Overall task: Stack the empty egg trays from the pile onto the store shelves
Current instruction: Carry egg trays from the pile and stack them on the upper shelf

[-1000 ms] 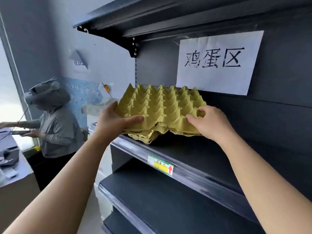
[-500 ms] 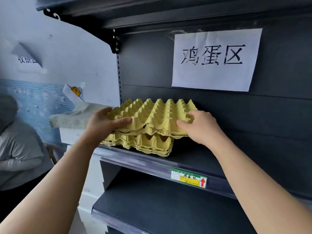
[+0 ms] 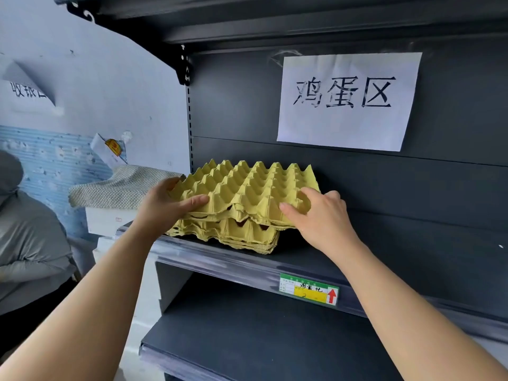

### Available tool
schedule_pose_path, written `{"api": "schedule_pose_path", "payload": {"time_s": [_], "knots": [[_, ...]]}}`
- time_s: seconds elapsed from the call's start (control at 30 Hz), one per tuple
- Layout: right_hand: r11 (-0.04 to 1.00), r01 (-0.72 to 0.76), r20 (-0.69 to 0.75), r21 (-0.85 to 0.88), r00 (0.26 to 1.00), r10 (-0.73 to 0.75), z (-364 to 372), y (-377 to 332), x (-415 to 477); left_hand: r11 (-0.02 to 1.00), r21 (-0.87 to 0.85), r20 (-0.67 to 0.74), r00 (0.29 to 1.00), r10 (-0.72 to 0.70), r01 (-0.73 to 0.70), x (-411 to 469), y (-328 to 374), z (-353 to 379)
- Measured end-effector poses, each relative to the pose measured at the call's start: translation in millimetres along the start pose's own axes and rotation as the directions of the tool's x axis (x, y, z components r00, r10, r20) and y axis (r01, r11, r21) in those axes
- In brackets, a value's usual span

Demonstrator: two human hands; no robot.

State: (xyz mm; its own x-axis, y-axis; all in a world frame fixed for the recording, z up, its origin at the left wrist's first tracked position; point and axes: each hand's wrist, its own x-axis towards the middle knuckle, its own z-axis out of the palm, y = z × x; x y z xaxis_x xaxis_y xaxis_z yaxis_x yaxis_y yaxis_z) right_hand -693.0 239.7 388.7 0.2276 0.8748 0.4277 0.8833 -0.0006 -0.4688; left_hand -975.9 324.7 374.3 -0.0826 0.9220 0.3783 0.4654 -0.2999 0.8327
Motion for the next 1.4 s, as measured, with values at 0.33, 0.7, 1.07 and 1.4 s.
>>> {"api": "schedule_pose_path", "payload": {"time_s": [0.33,0.7,1.07,1.4], "knots": [[0.976,0.132,-0.13,-0.176,0.979,-0.156,-25.0,-23.3,-23.4,0.839,0.398,-0.079,0.898,0.434,-0.371,-27.8,25.2,0.5],[0.967,0.033,-0.208,-0.253,0.974,-0.088,-55.3,-9.3,-145.4,0.638,0.141,0.244,0.652,0.718,-0.757,-132.5,63.4,46.3],[0.867,-0.363,-0.26,-0.341,0.923,0.284,-118.4,105.6,-311.4,0.581,-0.214,0.467,0.441,0.767,-0.785,-279.8,101.2,171.0],[0.741,-0.574,-0.319,-0.348,0.816,0.482,-210.9,267.3,-424.0,0.587,-0.386,0.591,0.298,0.75,-0.712,-425.3,181.8,332.3]]}}
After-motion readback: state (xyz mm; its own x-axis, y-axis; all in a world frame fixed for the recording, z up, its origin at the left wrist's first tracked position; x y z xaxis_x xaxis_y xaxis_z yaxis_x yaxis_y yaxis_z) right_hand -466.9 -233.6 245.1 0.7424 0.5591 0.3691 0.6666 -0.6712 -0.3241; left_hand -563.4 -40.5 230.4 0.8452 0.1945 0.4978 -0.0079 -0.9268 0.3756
